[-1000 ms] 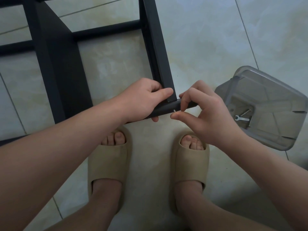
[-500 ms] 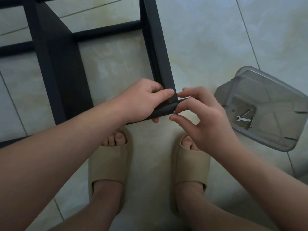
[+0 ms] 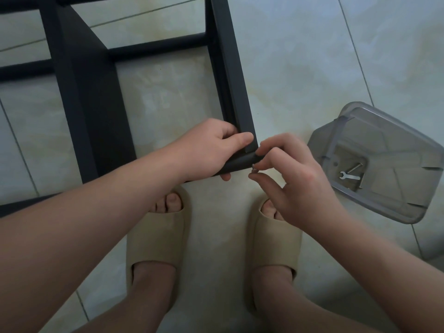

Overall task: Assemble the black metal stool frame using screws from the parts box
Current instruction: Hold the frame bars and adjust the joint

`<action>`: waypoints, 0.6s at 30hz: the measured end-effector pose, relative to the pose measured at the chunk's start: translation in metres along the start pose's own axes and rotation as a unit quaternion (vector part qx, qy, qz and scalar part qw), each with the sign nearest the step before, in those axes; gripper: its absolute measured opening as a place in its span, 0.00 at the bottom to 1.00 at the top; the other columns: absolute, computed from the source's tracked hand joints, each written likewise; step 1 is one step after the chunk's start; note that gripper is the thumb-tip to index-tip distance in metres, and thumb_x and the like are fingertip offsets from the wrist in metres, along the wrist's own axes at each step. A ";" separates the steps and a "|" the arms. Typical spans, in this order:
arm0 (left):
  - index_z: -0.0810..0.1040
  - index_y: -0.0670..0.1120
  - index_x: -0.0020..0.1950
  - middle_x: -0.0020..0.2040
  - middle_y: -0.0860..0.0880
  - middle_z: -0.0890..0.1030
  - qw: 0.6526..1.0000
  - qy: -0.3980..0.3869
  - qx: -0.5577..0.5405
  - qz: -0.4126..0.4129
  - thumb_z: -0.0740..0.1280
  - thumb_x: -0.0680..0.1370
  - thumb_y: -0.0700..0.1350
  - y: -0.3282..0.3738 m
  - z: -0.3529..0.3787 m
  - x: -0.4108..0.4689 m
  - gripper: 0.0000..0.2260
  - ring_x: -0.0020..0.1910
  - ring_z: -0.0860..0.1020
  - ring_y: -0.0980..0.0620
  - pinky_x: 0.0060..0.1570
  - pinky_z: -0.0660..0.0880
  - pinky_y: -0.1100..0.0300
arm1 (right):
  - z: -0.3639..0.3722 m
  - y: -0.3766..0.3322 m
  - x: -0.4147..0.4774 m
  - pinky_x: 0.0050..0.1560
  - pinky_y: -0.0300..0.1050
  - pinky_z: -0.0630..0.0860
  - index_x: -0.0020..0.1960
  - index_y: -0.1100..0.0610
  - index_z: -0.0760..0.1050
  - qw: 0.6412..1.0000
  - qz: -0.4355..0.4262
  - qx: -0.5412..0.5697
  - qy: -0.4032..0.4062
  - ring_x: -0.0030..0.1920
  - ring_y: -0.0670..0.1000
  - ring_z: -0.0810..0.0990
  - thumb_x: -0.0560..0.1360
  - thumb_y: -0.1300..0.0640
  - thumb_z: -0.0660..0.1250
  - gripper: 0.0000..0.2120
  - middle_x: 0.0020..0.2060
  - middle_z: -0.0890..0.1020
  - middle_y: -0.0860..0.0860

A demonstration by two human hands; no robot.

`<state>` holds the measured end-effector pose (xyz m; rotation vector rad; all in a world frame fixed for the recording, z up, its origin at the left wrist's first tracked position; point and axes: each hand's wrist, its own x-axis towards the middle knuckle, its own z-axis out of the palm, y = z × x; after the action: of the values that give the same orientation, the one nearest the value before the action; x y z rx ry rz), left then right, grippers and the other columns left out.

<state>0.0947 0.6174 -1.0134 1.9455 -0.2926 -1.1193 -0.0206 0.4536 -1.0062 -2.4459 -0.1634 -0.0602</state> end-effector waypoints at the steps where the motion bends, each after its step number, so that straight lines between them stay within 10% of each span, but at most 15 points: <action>1: 0.78 0.41 0.45 0.34 0.46 0.83 1.000 0.000 0.001 -0.001 0.62 0.83 0.55 0.000 0.000 0.000 0.18 0.31 0.84 0.49 0.37 0.75 0.57 | 0.000 0.000 0.001 0.47 0.56 0.75 0.43 0.64 0.76 1.000 -0.004 -0.004 0.002 0.48 0.60 0.77 0.73 0.66 0.72 0.05 0.49 0.78 0.56; 18: 0.79 0.39 0.49 0.40 0.45 0.84 1.000 -0.007 -0.016 -0.001 0.62 0.83 0.54 0.000 0.000 0.001 0.18 0.31 0.84 0.47 0.43 0.81 0.47 | 0.006 0.001 0.005 0.37 0.54 0.74 0.40 0.65 0.77 0.993 -0.049 -0.093 0.049 0.40 0.62 0.76 0.70 0.70 0.72 0.04 0.42 0.79 0.59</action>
<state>0.0948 0.6170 -1.0144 1.9119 -0.2791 -1.1325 -0.0156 0.4578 -1.0110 -2.6127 -0.2453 -0.2483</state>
